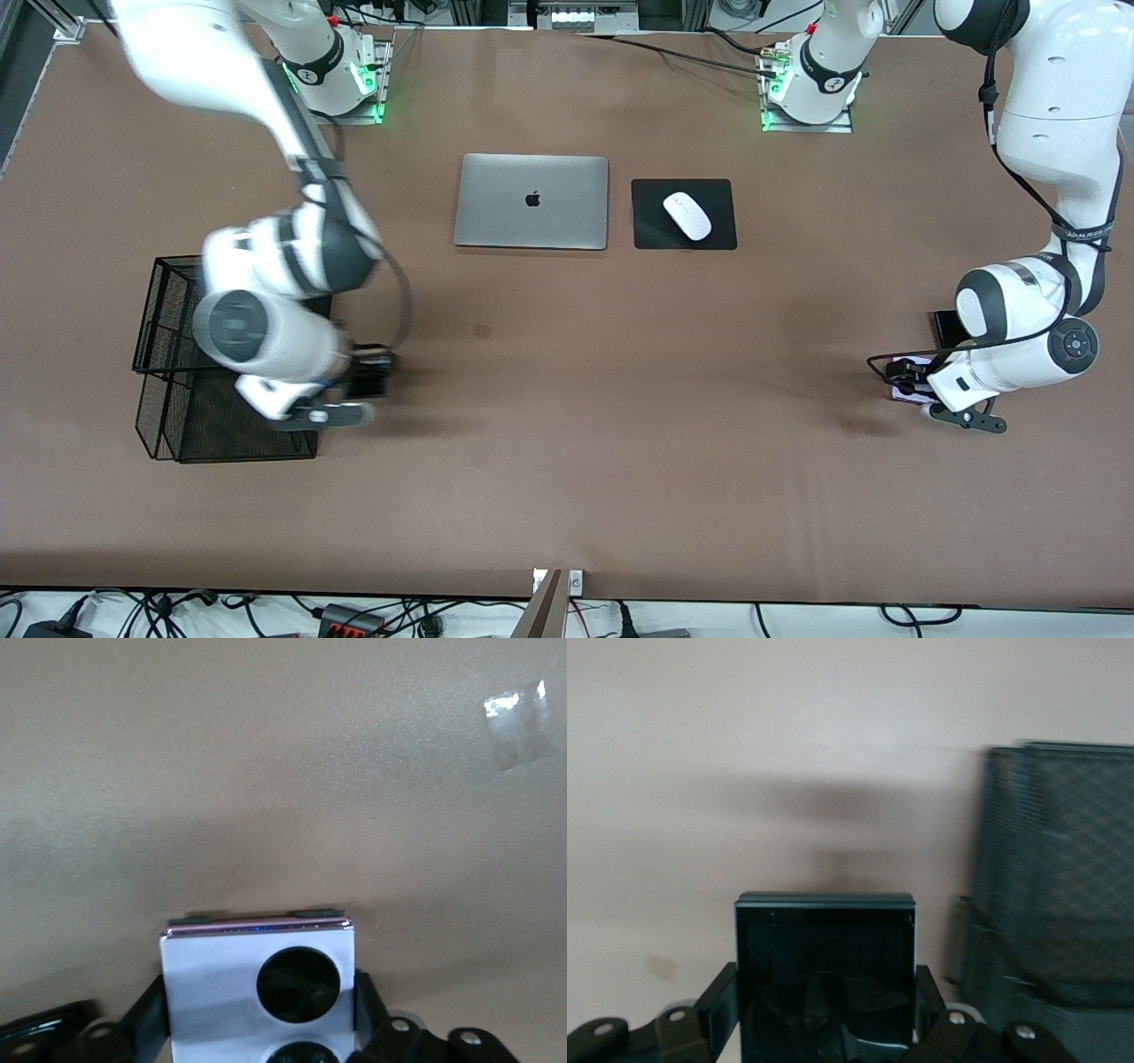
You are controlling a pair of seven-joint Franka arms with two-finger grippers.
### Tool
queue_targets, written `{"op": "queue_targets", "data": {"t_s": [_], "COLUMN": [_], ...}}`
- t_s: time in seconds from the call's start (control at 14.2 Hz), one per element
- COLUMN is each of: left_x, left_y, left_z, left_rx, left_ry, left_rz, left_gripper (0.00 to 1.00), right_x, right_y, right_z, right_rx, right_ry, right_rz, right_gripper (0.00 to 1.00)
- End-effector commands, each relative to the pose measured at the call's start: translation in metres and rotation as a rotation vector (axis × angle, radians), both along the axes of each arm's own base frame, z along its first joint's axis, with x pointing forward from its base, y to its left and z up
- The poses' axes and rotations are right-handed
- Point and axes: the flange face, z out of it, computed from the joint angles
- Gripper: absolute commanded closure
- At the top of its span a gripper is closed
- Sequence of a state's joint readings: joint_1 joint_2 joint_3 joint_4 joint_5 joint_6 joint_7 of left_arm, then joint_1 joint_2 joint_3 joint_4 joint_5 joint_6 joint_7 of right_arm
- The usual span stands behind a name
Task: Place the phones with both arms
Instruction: 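Carry the black flip phone to the mesh basket with the right gripper, then drop the flip phone in the basket while the left gripper grasps the white phone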
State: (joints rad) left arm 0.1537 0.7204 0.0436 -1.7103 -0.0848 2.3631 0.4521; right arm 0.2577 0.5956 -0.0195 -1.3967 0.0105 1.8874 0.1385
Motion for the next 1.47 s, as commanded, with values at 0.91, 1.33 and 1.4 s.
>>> {"op": "queue_targets", "data": {"t_s": [0.91,1.33,1.4], "left_x": [0.023,0.030,0.031], "left_y": [-0.297,-0.436,-0.456], "left_z": [0.147,0.128,0.126], "left_rx": [-0.418,-0.458,-0.470], "left_ry": [0.153,0.124,0.097], "left_rz": [0.444,0.520,0.535], "left_gripper": [0.62,0.62,0.62], "right_x": [-0.054,-0.053,-0.052], "right_y": [-0.243,-0.263,-0.265], "right_z": [-0.016,-0.038,-0.039], "right_rx": [0.013,-0.013,-0.013], "right_ry": [0.173,0.135,0.130], "right_rz": [-0.031,-0.039,-0.042], "right_gripper": [0.68,0.67,0.67]}}
